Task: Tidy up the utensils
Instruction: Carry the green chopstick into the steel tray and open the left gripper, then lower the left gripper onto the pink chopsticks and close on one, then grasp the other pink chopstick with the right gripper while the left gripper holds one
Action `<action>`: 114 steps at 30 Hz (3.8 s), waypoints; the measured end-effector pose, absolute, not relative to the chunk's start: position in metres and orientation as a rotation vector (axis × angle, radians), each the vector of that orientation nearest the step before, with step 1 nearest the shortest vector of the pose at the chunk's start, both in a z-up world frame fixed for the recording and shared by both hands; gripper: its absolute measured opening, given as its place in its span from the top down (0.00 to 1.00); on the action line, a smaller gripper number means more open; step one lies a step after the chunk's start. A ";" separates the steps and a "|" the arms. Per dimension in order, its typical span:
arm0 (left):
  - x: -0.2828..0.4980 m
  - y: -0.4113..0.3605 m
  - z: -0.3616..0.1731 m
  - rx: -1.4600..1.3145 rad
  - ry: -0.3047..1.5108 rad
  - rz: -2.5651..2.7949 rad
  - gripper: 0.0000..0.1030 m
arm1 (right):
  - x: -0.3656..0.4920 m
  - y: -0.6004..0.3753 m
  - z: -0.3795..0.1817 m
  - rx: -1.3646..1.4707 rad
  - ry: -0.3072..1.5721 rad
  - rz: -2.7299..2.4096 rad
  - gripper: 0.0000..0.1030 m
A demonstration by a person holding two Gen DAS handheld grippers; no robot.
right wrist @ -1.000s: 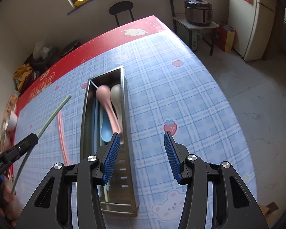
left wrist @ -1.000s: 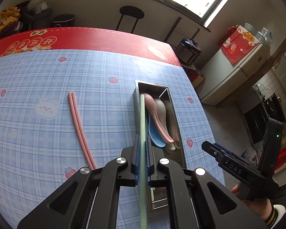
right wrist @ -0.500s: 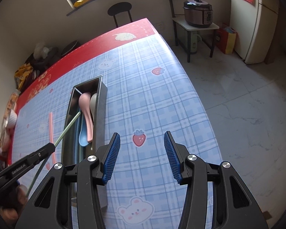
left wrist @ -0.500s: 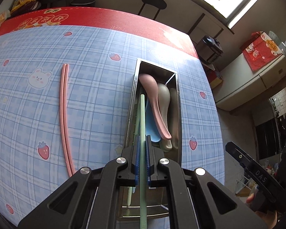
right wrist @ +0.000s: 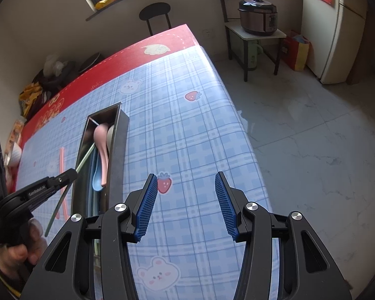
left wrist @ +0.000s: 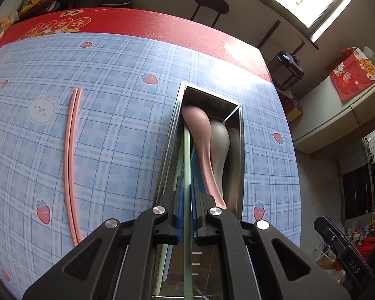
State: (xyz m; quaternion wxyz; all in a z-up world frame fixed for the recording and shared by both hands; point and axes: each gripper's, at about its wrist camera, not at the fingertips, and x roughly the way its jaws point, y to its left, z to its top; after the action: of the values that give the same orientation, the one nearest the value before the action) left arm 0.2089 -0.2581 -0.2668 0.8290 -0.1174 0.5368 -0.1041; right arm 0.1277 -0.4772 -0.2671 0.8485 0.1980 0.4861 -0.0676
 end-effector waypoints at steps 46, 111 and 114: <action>0.236 -0.133 -0.300 -0.105 1.171 -0.123 0.90 | 0.151 -0.401 -0.267 0.484 0.991 -0.092 0.54; 0.163 0.010 -0.251 -0.148 0.993 -0.009 0.95 | 0.218 -0.212 -0.269 0.093 1.021 0.150 0.54; 0.157 0.030 -0.247 -0.169 0.985 0.014 0.95 | 0.233 -0.185 -0.284 0.034 1.068 0.161 0.54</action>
State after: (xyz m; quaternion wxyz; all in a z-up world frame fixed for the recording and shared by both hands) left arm 0.1566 0.0298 -0.2474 0.8778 -0.0810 0.4721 0.0066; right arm 0.2334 -0.1847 -0.2844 0.8576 0.0162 0.5083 0.0767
